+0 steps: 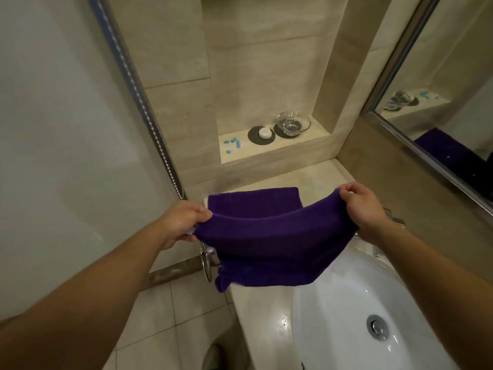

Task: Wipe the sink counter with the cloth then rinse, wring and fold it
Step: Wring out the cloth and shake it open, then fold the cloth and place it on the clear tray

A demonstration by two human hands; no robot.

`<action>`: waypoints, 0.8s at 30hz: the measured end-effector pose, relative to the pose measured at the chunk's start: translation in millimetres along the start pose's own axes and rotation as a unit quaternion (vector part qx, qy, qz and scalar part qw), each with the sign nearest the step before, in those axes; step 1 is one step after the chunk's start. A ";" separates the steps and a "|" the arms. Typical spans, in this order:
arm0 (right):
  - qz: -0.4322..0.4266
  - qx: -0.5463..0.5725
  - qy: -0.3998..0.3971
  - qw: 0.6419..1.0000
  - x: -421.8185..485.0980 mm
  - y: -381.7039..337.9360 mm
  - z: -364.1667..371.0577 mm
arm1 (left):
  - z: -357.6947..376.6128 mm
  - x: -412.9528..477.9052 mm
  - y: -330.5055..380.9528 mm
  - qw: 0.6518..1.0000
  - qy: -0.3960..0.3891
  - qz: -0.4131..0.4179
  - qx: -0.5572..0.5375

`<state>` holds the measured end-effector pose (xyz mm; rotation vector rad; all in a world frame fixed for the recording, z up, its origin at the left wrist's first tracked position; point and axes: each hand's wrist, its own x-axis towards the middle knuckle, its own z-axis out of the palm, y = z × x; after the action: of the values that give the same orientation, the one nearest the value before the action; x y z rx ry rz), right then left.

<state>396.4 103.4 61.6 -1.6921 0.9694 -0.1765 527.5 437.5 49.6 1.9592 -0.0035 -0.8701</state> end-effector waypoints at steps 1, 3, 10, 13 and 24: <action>0.005 -0.004 0.001 1.000 5.7 4.1 3.6 | 0.2 7.7 -1.4 1.000 0.006 0.002 -0.002; 0.009 -0.010 0.008 1.000 18.8 10.2 10.8 | 0.2 22.7 -1.4 0.999 0.034 0.012 -0.014; 0.012 -0.033 -0.016 0.999 62.9 18.2 39.6 | -6.9 82.1 -7.0 0.991 0.135 0.025 0.001; 0.014 -0.059 -0.021 0.998 83.2 24.0 54.5 | -6.9 105.0 -16.2 0.989 0.146 0.010 0.004; 0.034 -0.109 0.015 0.993 154.4 49.4 93.3 | 7.4 179.4 -40.7 0.965 0.262 -0.002 -0.019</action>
<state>524.7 66.5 -69.4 -1.8561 1.0995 -0.0506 643.2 392.3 -86.1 2.0987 0.3239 -0.3293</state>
